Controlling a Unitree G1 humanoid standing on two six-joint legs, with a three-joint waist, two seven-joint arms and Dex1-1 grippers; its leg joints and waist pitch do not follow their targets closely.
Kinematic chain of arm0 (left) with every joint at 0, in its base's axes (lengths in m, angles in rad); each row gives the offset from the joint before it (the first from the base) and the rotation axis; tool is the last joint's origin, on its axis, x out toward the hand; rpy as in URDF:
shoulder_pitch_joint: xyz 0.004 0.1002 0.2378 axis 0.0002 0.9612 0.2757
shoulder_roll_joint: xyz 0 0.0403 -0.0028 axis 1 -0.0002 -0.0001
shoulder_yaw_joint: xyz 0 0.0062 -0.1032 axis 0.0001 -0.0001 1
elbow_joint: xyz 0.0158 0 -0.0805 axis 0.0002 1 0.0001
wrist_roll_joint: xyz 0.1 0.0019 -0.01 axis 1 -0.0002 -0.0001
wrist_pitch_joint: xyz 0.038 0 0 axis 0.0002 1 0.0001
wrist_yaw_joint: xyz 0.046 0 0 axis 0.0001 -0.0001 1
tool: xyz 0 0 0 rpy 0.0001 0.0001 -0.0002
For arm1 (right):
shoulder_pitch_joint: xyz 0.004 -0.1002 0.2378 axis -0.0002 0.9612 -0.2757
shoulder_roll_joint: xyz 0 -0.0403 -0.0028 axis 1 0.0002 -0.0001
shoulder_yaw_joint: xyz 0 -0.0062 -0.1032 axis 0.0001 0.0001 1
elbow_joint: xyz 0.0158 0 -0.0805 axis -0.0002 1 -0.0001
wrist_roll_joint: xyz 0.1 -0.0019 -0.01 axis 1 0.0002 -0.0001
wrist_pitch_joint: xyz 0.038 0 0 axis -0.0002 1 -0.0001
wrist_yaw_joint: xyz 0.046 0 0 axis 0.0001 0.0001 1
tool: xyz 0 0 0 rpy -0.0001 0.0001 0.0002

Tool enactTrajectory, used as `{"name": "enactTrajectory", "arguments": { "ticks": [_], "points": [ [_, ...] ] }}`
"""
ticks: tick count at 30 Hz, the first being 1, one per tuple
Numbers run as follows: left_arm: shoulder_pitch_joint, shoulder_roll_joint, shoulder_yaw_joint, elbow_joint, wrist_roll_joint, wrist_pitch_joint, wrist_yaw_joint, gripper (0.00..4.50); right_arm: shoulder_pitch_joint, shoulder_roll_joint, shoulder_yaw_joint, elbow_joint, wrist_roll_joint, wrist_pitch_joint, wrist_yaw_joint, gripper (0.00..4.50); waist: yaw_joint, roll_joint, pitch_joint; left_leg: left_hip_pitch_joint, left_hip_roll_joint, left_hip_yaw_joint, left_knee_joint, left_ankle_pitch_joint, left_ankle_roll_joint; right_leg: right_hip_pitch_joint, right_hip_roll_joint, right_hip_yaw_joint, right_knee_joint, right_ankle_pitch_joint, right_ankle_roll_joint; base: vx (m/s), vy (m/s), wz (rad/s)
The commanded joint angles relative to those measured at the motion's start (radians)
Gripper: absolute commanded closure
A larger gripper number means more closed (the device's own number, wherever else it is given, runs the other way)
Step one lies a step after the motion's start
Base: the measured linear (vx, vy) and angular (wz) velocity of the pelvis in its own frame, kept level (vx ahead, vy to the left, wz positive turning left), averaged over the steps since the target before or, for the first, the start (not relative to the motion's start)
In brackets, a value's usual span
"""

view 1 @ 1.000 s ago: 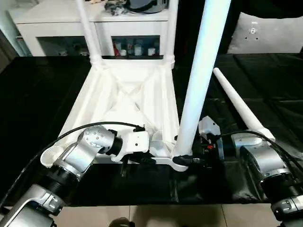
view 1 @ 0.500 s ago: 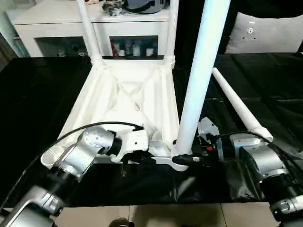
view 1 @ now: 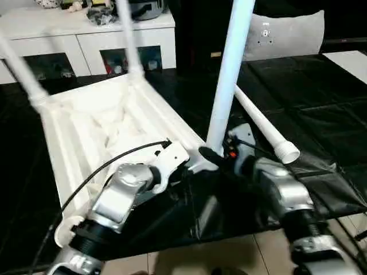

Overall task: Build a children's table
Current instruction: Rotate leg to tighten

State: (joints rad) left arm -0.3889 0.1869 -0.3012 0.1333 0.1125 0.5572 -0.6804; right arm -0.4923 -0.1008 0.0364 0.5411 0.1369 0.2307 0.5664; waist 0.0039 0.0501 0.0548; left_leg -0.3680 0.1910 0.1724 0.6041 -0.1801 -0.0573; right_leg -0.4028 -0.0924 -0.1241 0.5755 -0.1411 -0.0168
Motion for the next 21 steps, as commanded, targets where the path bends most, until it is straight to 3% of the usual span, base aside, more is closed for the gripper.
{"name": "enactTrajectory", "arguments": {
  "ticks": [1, 4, 7, 11, 12, 17, 21],
  "points": [
    [-0.037, -0.028, -0.009, -0.079, -0.007, -0.010, 0.025, 4.50, 0.013, 0.033, 0.049, 0.040, -0.009, 0.009, 0.022, 1.82, 0.007, -0.013, -0.065, 0.007, 0.025, -0.021, -0.070, -0.340, 0.043, 0.043, -0.059, 0.033, -0.101, -0.562, -0.081, 0.000, 0.000, 0.00],
    [-0.040, -0.020, -0.007, -0.083, -0.001, 0.002, 0.030, 4.50, 0.028, 0.008, 0.035, 0.013, 0.010, 0.003, 0.059, 1.12, 0.010, -0.009, -0.067, 0.003, 0.027, -0.021, -0.073, -0.332, 0.053, 0.045, -0.059, 0.039, -0.095, -0.515, -0.098, 0.000, 0.000, 0.00],
    [-0.047, -0.005, -0.011, -0.079, 0.001, -0.009, 0.025, 4.50, 0.041, -0.031, 0.038, -0.014, 0.018, -0.029, 0.130, 0.90, 0.017, -0.004, -0.070, 0.001, 0.030, -0.019, -0.073, -0.307, 0.062, 0.049, -0.059, 0.044, -0.087, -0.453, -0.122, 0.000, 0.000, 0.00],
    [-0.049, 0.011, -0.020, -0.080, 0.000, -0.020, 0.006, 4.50, 0.048, -0.094, 0.034, -0.041, 0.033, -0.071, 0.223, 0.74, 0.034, -0.008, -0.074, -0.003, 0.033, -0.015, -0.070, -0.257, 0.082, 0.054, -0.058, 0.048, -0.076, -0.367, -0.154, 0.000, 0.000, 0.00],
    [-0.050, 0.022, -0.028, -0.076, 0.001, -0.030, -0.008, 4.50, 0.048, -0.123, 0.031, -0.049, 0.041, -0.080, 0.266, 0.47, 0.038, -0.007, -0.074, -0.003, 0.032, -0.013, -0.069, -0.248, 0.083, 0.054, -0.058, 0.048, -0.076, -0.356, -0.161, 0.000, 0.000, 0.00],
    [-0.050, 0.102, -0.078, -0.046, -0.003, -0.132, -0.125, 4.50, 0.037, -0.267, 0.018, -0.097, 0.089, -0.076, 0.478, 0.11, 0.053, -0.008, -0.073, -0.001, 0.034, -0.013, -0.069, -0.247, 0.099, 0.056, -0.056, 0.049, -0.075, -0.363, -0.161, 0.000, 0.000, 0.00],
    [-0.049, 0.161, -0.115, -0.022, -0.004, -0.214, -0.215, 4.50, 0.038, -0.340, 0.048, -0.129, 0.104, -0.049, 0.610, 0.11, 0.064, -0.008, -0.072, 0.004, 0.035, -0.013, -0.069, -0.262, 0.096, 0.053, -0.056, 0.048, -0.076, -0.390, -0.156, 0.000, 0.000, 0.00]
  ]
}}
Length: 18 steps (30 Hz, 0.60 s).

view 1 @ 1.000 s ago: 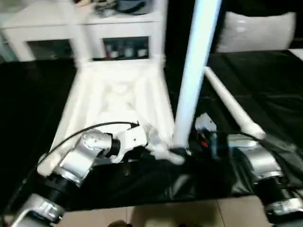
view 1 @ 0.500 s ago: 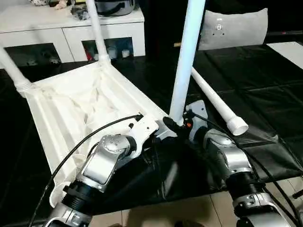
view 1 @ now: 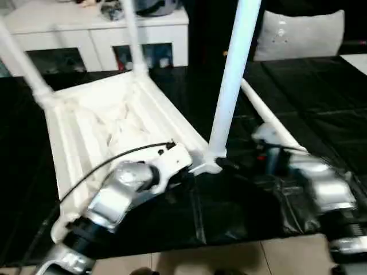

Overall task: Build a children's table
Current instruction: Rotate leg to tighten

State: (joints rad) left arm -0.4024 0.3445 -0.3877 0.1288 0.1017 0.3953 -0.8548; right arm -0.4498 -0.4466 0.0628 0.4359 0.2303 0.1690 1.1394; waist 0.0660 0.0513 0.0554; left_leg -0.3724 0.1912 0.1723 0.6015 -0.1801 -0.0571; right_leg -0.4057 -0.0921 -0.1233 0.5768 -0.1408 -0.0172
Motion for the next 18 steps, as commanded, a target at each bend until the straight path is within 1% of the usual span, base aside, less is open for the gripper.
{"name": "enactTrajectory", "arguments": {
  "ticks": [1, 3, 4, 5, 6, 7, 9, 10, 11, 12, 14, 15, 16, 18],
  "points": [
    [-0.037, 0.038, -0.045, -0.005, -0.001, -0.099, -0.105, 4.50, -0.004, -0.024, 0.044, -0.039, 0.009, 0.013, 0.096, 0.11, 0.005, -0.008, -0.069, 0.015, 0.037, -0.010, -0.067, -0.279, 0.089, 0.048, -0.056, 0.048, -0.083, -0.409, -0.157, 0.000, 0.000, 0.00],
    [-0.039, 0.060, -0.054, 0.003, -0.010, -0.124, -0.149, 4.50, -0.004, -0.039, 0.059, -0.045, 0.008, 0.010, 0.132, 0.11, 0.013, -0.007, -0.072, 0.014, 0.038, -0.013, -0.068, -0.284, 0.083, 0.052, -0.058, 0.048, -0.080, -0.416, -0.155, 0.000, 0.000, 0.00],
    [-0.042, 0.089, -0.067, 0.014, -0.025, -0.182, -0.209, 4.50, -0.006, -0.054, 0.079, -0.047, -0.002, -0.002, 0.161, 0.11, 0.019, -0.007, -0.072, 0.014, 0.039, -0.013, -0.069, -0.286, 0.081, 0.051, -0.056, 0.048, -0.080, -0.414, -0.153, 0.000, 0.000, 0.00],
    [-0.043, 0.090, -0.067, 0.014, -0.025, -0.184, -0.212, 4.50, -0.006, -0.055, 0.080, -0.047, -0.002, -0.003, 0.162, 0.11, 0.025, -0.005, -0.071, 0.020, 0.041, -0.011, -0.070, -0.292, 0.075, 0.046, -0.057, 0.051, -0.080, -0.412, -0.157, 0.000, 0.000, 0.00],
    [-0.044, 0.102, -0.072, 0.020, -0.035, -0.208, -0.242, 4.50, -0.005, -0.059, 0.091, -0.049, -0.012, -0.019, 0.173, 0.11, 0.028, -0.007, -0.072, 0.021, 0.043, -0.011, -0.071, -0.294, 0.066, 0.046, -0.057, 0.053, -0.077, -0.400, -0.165, 0.000, 0.000, 0.00],
    [-0.047, 0.116, -0.080, 0.025, -0.045, -0.235, -0.280, 4.50, -0.002, -0.061, 0.106, -0.048, -0.027, -0.037, 0.180, 0.11, 0.031, -0.006, -0.072, 0.022, 0.043, -0.011, -0.071, -0.296, 0.064, 0.045, -0.058, 0.054, -0.077, -0.401, -0.167, 0.000, 0.000, 0.00],
    [-0.053, 0.133, -0.090, 0.035, -0.053, -0.268, -0.325, 4.50, 0.001, -0.061, 0.123, -0.046, -0.043, -0.062, 0.189, 0.11, 0.034, -0.004, -0.073, 0.018, 0.044, -0.012, -0.073, -0.295, 0.056, 0.049, -0.059, 0.055, -0.071, -0.387, -0.171, 0.000, 0.000, 0.00],
    [-0.057, 0.138, -0.095, 0.039, -0.050, -0.278, -0.336, 4.50, 0.002, -0.060, 0.128, -0.045, -0.043, -0.066, 0.197, 0.11, 0.039, -0.004, -0.075, 0.021, 0.045, -0.011, -0.073, -0.293, 0.053, 0.047, -0.060, 0.057, -0.070, -0.374, -0.175, 0.000, 0.000, 0.00],
    [-0.060, 0.143, -0.101, 0.044, -0.046, -0.287, -0.344, 4.50, 0.004, -0.057, 0.133, -0.045, -0.043, -0.071, 0.204, 0.26, 0.041, -0.004, -0.074, 0.022, 0.045, -0.011, -0.073, -0.292, 0.053, 0.046, -0.059, 0.058, -0.070, -0.368, -0.178, 0.000, 0.000, 0.00],
    [-0.067, 0.147, -0.106, 0.056, -0.040, -0.306, -0.358, 4.50, 0.006, -0.050, 0.140, -0.042, -0.040, -0.071, 0.212, 0.26, 0.044, -0.004, -0.074, 0.021, 0.046, -0.011, -0.074, -0.292, 0.052, 0.047, -0.060, 0.059, -0.067, -0.362, -0.183, 0.000, 0.000, 0.00],
    [-0.070, 0.147, -0.108, 0.063, -0.038, -0.313, -0.362, 4.50, 0.006, -0.047, 0.143, -0.041, -0.039, -0.071, 0.214, 0.48, 0.045, -0.005, -0.074, 0.017, 0.046, -0.012, -0.075, -0.287, 0.049, 0.052, -0.061, 0.059, -0.065, -0.352, -0.185, 0.000, 0.000, 0.00],
    [-0.076, 0.145, -0.110, 0.074, -0.036, -0.327, -0.361, 4.50, 0.006, -0.045, 0.149, -0.041, -0.035, -0.068, 0.223, 0.54, 0.045, -0.004, -0.074, 0.017, 0.045, -0.012, -0.075, -0.288, 0.049, 0.052, -0.061, 0.058, -0.065, -0.355, -0.184, 0.000, 0.000, 0.00],
    [-0.078, 0.144, -0.111, 0.079, -0.034, -0.332, -0.360, 4.50, 0.007, -0.045, 0.152, -0.041, -0.035, -0.068, 0.226, 0.54, 0.045, -0.005, -0.074, 0.015, 0.045, -0.013, -0.075, -0.291, 0.048, 0.054, -0.062, 0.059, -0.065, -0.357, -0.181, 0.000, 0.000, 0.00],
    [-0.080, 0.141, -0.113, 0.087, -0.034, -0.342, -0.360, 4.50, 0.010, -0.043, 0.158, -0.044, -0.032, -0.066, 0.236, 0.80, 0.043, -0.007, -0.074, 0.014, 0.044, -0.013, -0.076, -0.283, 0.048, 0.056, -0.063, 0.059, -0.065, -0.358, -0.179, 0.000, 0.000, 0.00]
  ]
}}
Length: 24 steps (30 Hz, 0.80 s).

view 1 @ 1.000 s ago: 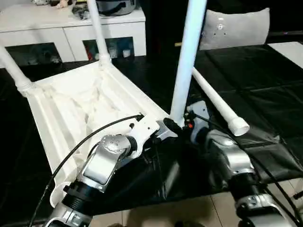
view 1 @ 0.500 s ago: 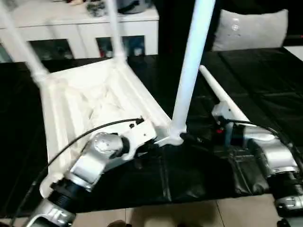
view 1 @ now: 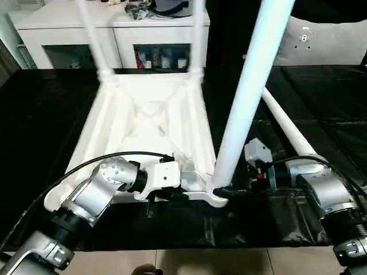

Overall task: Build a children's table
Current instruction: Rotate leg to tighten

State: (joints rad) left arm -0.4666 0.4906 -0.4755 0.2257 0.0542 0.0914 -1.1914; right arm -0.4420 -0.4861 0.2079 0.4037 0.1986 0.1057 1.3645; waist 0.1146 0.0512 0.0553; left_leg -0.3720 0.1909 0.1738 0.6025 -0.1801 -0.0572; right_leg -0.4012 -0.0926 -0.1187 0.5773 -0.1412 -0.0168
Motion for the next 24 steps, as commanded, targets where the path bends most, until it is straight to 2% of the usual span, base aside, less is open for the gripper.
{"name": "enactTrajectory", "arguments": {
  "ticks": [1, 9, 10, 17, 20, 23, 24],
  "points": [
    [-0.016, -0.006, -0.026, -0.008, 0.013, -0.040, -0.025, 4.50, 0.003, -0.004, 0.014, -0.012, 0.001, -0.002, 0.012, 0.89, -0.007, -0.008, -0.074, 0.012, 0.043, -0.015, -0.076, -0.281, 0.049, 0.053, -0.063, 0.053, -0.066, -0.368, -0.176, 0.000, 0.000, 0.00],
    [-0.017, -0.008, -0.025, 0.023, 0.002, -0.074, -0.043, 4.50, 0.008, -0.003, 0.026, -0.013, 0.009, 0.006, 0.041, 1.49, -0.009, -0.011, -0.074, 0.013, 0.044, -0.013, -0.074, -0.272, 0.055, 0.050, -0.061, 0.052, -0.069, -0.392, -0.168, 0.000, 0.000, 0.00],
    [-0.017, -0.009, -0.025, 0.027, 0.001, -0.075, -0.044, 4.50, 0.009, -0.002, 0.026, -0.014, 0.009, 0.010, 0.046, 1.73, -0.009, -0.010, -0.074, 0.013, 0.045, -0.014, -0.075, -0.272, 0.054, 0.050, -0.062, 0.052, -0.068, -0.390, -0.168, 0.000, 0.000, 0.00],
    [-0.015, -0.011, -0.017, 0.039, -0.004, -0.072, -0.047, 4.50, 0.017, 0.004, 0.038, -0.016, 0.017, 0.034, 0.059, 1.91, -0.008, -0.010, -0.075, 0.013, 0.045, -0.014, -0.074, -0.264, 0.055, 0.051, -0.062, 0.053, -0.066, -0.371, -0.177, 0.000, 0.000, 0.00],
    [0.000, -0.022, 0.006, 0.015, -0.029, -0.022, -0.029, 4.50, 0.031, 0.025, 0.030, -0.028, 0.037, 0.063, 0.043, 1.91, -0.008, -0.007, -0.074, 0.014, 0.045, -0.013, -0.075, -0.272, 0.053, 0.051, -0.061, 0.053, -0.067, -0.380, -0.176, 0.000, 0.000, 0.00],
    [0.029, -0.060, 0.064, -0.042, -0.050, 0.110, 0.081, 4.50, 0.045, 0.093, 0.002, -0.021, 0.039, 0.107, -0.090, 1.92, -0.011, -0.007, -0.073, 0.014, 0.045, -0.015, -0.077, -0.278, 0.045, 0.052, -0.063, 0.052, -0.067, -0.390, -0.176, 0.000, 0.000, 0.00],
    [0.039, -0.080, 0.085, -0.061, -0.051, 0.157, 0.132, 4.50, 0.046, 0.120, -0.006, -0.004, 0.026, 0.108, -0.149, 1.92, -0.018, -0.007, -0.067, 0.015, 0.044, -0.015, -0.079, -0.296, 0.039, 0.048, -0.061, 0.051, -0.071, -0.417, -0.174, 0.000, 0.000, 0.00]
  ]
}}
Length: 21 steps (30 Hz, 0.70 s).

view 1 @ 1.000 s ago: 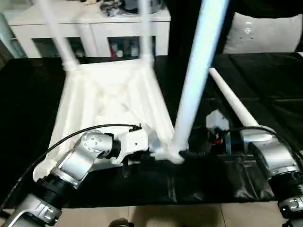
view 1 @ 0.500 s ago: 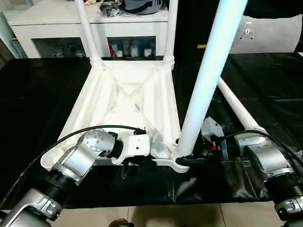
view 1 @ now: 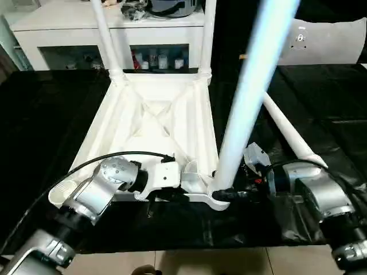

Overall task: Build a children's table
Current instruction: Rotate leg to tighten

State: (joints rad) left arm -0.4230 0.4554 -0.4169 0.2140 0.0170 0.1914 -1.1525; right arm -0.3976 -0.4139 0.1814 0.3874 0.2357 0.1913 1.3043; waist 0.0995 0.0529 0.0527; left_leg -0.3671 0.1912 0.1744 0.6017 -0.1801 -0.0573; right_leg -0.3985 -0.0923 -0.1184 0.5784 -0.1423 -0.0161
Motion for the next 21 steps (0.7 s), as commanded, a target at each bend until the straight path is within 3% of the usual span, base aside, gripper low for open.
{"name": "enactTrajectory", "arguments": {
  "ticks": [1, 3, 4, 5, 6, 8, 11, 15, 17, 18, 19, 20, 21],
  "points": [
    [0.001, -0.061, 0.042, -0.064, -0.015, 0.092, 0.130, 4.50, -0.001, 0.071, 0.013, 0.030, -0.022, 0.024, -0.141, 1.92, -0.008, -0.012, -0.064, 0.012, 0.042, -0.015, -0.078, -0.310, 0.031, 0.045, -0.063, 0.049, -0.075, -0.443, -0.166, 0.000, 0.000, 0.00],
    [0.009, -0.078, 0.056, -0.085, -0.018, 0.131, 0.163, 4.50, -0.007, 0.103, 0.000, 0.055, -0.032, 0.025, -0.207, 1.92, -0.026, -0.012, -0.060, 0.009, 0.035, -0.021, -0.078, -0.340, 0.017, 0.050, -0.065, 0.039, -0.086, -0.537, -0.125, 0.000, 0.000, 0.00],
    [0.019, -0.121, 0.081, -0.116, -0.016, 0.200, 0.235, 4.50, -0.022, 0.162, -0.020, 0.099, -0.043, 0.029, -0.316, 1.93, -0.040, -0.021, -0.057, 0.003, 0.030, -0.024, -0.077, -0.355, 0.017, 0.052, -0.063, 0.031, -0.097, -0.593, -0.089, -0.051, 0.007, -0.12],
    [0.019, -0.121, 0.081, -0.116, -0.016, 0.200, 0.235, 4.50, -0.022, 0.162, -0.020, 0.099, -0.043, 0.029, -0.316, 1.93, -0.047, -0.017, -0.059, 0.007, 0.031, -0.025, -0.075, -0.365, 0.008, 0.049, -0.066, 0.030, -0.094, -0.609, -0.084, 0.000, 0.000, 0.00],
    [0.021, -0.153, 0.095, -0.132, -0.010, 0.239, 0.286, 4.50, -0.034, 0.199, -0.032, 0.123, -0.043, 0.036, -0.377, 1.93, -0.070, -0.022, -0.054, 0.010, 0.022, -0.028, -0.065, -0.393, 0.009, 0.044, -0.064, 0.013, -0.114, -0.688, -0.045, 0.000, 0.000, 0.00],
    [0.014, -0.198, 0.114, -0.144, 0.012, 0.269, 0.360, 4.50, -0.058, 0.251, -0.062, 0.159, -0.027, 0.066, -0.453, 1.93, -0.086, -0.017, -0.054, 0.011, 0.020, -0.032, -0.063, -0.404, 0.013, 0.043, -0.063, 0.004, -0.125, -0.699, -0.026, 0.000, 0.000, 0.00],
    [-0.009, -0.255, 0.143, -0.142, 0.043, 0.318, 0.461, 4.50, -0.091, 0.303, -0.099, 0.205, -0.025, 0.100, -0.565, 1.94, -0.108, -0.007, -0.056, 0.014, 0.029, -0.040, -0.068, -0.449, 0.023, 0.049, -0.058, -0.014, -0.132, -0.639, -0.028, 0.000, 0.000, 0.00],
    [-0.026, -0.302, 0.138, -0.149, 0.086, 0.377, 0.554, 4.50, -0.114, 0.344, -0.142, 0.261, -0.040, 0.134, -0.704, 1.95, -0.131, 0.001, -0.051, 0.024, 0.038, -0.053, -0.081, -0.562, 0.010, 0.055, -0.060, -0.024, -0.132, -0.574, -0.041, 0.000, 0.000, 0.00],
    [-0.023, -0.302, 0.128, -0.156, 0.093, 0.390, 0.561, 4.50, -0.104, 0.342, -0.138, 0.255, -0.047, 0.118, -0.694, 1.95, -0.133, 0.002, -0.050, 0.025, 0.035, -0.052, -0.080, -0.568, 0.010, 0.052, -0.065, -0.021, -0.134, -0.585, -0.041, 0.000, 0.000, 0.00],
    [-0.021, -0.300, 0.125, -0.161, 0.094, 0.396, 0.562, 4.50, -0.096, 0.337, -0.139, 0.246, -0.048, 0.106, -0.682, 1.61, -0.132, -0.003, -0.053, 0.025, 0.029, -0.049, -0.076, -0.543, 0.013, 0.050, -0.071, -0.015, -0.135, -0.595, -0.047, 0.000, 0.000, 0.00],
    [-0.020, -0.299, 0.125, -0.164, 0.096, 0.400, 0.564, 4.50, -0.092, 0.331, -0.140, 0.240, -0.051, 0.095, -0.673, 1.61, -0.131, -0.004, -0.054, 0.022, 0.027, -0.048, -0.075, -0.527, 0.016, 0.050, -0.072, -0.013, -0.134, -0.593, -0.050, 0.000, 0.000, 0.00],
    [-0.019, -0.297, 0.126, -0.166, 0.100, 0.405, 0.567, 4.50, -0.084, 0.319, -0.142, 0.230, -0.055, 0.078, -0.658, 1.40, -0.129, 0.000, -0.055, 0.018, 0.028, -0.047, -0.076, -0.505, 0.021, 0.052, -0.073, -0.009, -0.131, -0.579, -0.059, 0.000, 0.000, 0.00],
    [-0.019, -0.295, 0.128, -0.164, 0.102, 0.405, 0.567, 4.50, -0.076, 0.302, -0.146, 0.216, -0.055, 0.069, -0.644, 1.23, -0.123, -0.002, -0.058, 0.016, 0.030, -0.045, -0.077, -0.482, 0.028, 0.051, -0.072, -0.003, -0.127, -0.548, -0.070, 0.000, 0.000, 0.00]
  ]
}}
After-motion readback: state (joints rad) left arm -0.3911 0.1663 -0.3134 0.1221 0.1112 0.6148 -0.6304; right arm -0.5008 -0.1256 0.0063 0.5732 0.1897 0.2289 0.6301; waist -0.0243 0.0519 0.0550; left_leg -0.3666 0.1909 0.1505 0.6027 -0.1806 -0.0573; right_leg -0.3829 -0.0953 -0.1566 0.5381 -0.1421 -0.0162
